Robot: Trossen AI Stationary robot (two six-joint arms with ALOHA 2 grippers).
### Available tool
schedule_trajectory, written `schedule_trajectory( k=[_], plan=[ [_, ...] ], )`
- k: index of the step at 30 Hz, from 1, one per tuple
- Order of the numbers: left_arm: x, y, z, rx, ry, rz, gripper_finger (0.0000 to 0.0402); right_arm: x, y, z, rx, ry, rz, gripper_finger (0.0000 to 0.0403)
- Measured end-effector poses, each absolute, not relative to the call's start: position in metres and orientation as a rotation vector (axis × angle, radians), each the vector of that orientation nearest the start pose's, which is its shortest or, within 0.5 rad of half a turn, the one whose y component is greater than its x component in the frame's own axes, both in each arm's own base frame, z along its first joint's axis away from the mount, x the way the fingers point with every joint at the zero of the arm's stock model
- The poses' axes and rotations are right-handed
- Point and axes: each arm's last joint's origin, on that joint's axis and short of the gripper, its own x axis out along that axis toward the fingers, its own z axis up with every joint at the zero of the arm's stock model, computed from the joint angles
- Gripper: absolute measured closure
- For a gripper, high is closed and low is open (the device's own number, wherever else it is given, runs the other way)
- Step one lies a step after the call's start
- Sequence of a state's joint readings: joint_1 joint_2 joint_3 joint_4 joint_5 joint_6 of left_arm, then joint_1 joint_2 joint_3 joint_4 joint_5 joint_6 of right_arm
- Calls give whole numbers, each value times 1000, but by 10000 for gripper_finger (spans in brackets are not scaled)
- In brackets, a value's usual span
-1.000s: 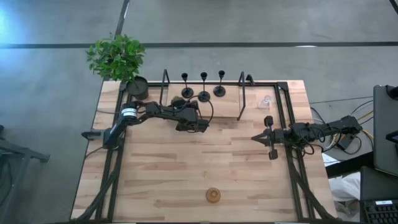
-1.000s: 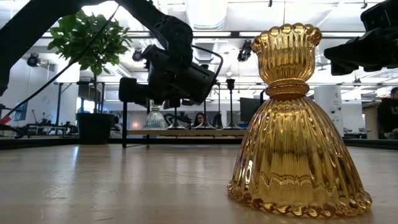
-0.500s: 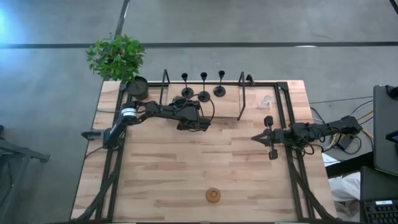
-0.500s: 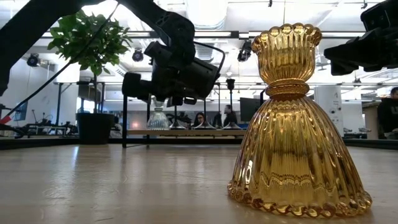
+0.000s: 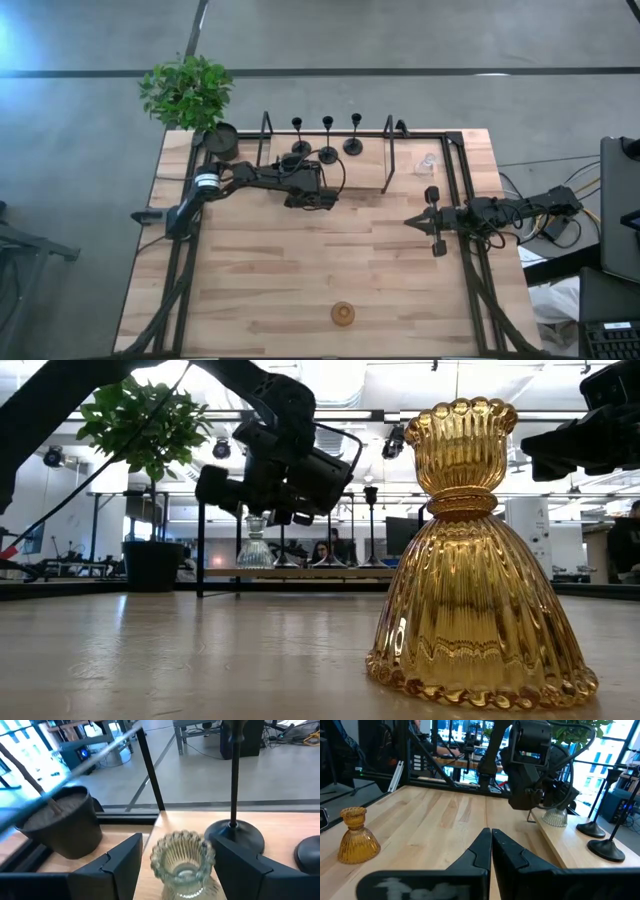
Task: Pick & Place candle stick holders
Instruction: Put the green glass candle holder on the shelf, then put the yellow glass candle holder on the shelf aligned with the other glass candle holder
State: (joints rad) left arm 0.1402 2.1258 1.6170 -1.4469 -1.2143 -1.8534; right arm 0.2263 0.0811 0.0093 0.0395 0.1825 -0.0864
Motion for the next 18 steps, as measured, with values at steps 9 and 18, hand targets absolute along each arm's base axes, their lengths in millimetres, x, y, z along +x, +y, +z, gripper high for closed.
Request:
schedule_trajectory(
  k=[9,18],
  plan=[
    [367,79,210,-148,353,1802,168,100,18,164,-93,30,45,394],
    [380,68,232,-130,334,1736,168,100,18,164,-93,30,45,394]
  ],
)
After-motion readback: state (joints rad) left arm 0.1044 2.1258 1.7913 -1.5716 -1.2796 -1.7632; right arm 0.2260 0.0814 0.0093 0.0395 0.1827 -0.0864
